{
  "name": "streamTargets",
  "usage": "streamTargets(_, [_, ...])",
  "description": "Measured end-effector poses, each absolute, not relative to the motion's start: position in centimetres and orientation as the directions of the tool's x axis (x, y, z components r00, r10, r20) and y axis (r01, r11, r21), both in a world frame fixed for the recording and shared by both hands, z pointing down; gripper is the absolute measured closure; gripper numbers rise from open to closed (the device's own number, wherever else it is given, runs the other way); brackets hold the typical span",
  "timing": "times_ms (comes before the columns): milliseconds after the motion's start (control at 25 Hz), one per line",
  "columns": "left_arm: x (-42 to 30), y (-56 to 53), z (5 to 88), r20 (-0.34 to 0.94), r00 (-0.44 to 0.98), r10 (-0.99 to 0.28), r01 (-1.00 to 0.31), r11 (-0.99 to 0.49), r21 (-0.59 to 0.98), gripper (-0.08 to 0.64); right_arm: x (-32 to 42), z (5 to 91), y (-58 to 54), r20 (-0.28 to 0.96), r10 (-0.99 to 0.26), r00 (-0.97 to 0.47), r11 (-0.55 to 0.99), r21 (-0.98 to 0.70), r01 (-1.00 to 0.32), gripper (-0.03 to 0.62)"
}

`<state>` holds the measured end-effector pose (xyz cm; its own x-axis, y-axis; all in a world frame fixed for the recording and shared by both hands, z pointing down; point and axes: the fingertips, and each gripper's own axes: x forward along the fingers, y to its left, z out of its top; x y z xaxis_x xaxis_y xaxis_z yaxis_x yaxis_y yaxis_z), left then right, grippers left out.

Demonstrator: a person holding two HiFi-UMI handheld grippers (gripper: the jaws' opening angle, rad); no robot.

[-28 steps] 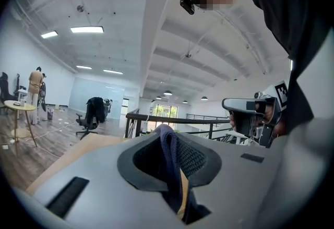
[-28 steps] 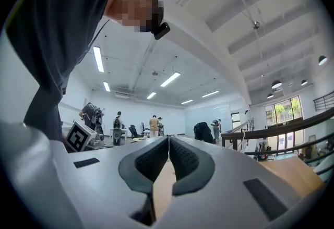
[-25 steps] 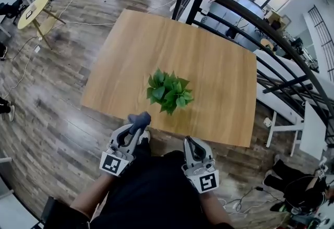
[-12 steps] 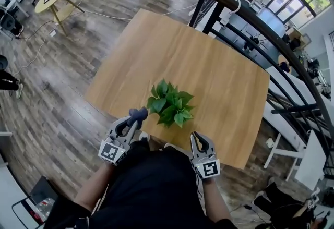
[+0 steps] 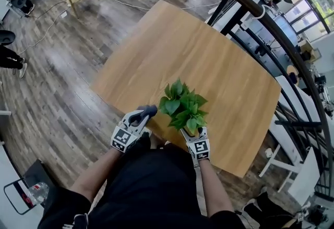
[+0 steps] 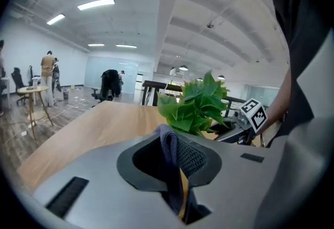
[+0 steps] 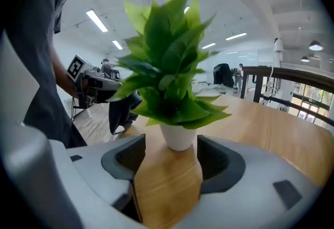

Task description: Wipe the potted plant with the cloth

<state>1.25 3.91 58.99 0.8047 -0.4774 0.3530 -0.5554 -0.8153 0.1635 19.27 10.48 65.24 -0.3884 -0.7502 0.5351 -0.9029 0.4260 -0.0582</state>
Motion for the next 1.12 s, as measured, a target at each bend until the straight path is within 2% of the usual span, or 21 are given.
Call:
streamTargets(120, [2.7,3.1,60.8,0.386,0.806,-0.449,-0.535,-0.831,0.151,0.489,18.4,66.9,8.5,0.57,-0.727,-0.384,0.431,-0.057,-0.901,0.294])
streamTargets(360, [6.1,0.1,64.0,0.455,0.762,-0.46,-0.569,-0.812,0.131,0.488,18.4,67.8,7.1,0.612,-0.678,-0.407,0.519,0.006,-0.855,0.293])
streamTargets(520, [8.0,-0.1,64.0,0.416,0.816,-0.402,-0.52,-0.825,0.222,0.489,17.8,66.6,6.7,0.619,-0.667,-0.415,0.544,0.024,-0.839,0.293])
streamTargets(720, [10.1,0.1,63.7,0.377,0.861,-0.341,-0.454,-0.849,0.271,0.489,17.8,66.8,6.2,0.64,-0.63,-0.44,0.551,-0.031,-0.834,0.295])
streamTargets(1120, [11.1,3.7,63.3,0.325,0.918,-0.23,-0.344,-0.868,0.358,0.489,17.8,66.9,4.7,0.623,-0.658,-0.423,0.502,-0.055,-0.863,0.295])
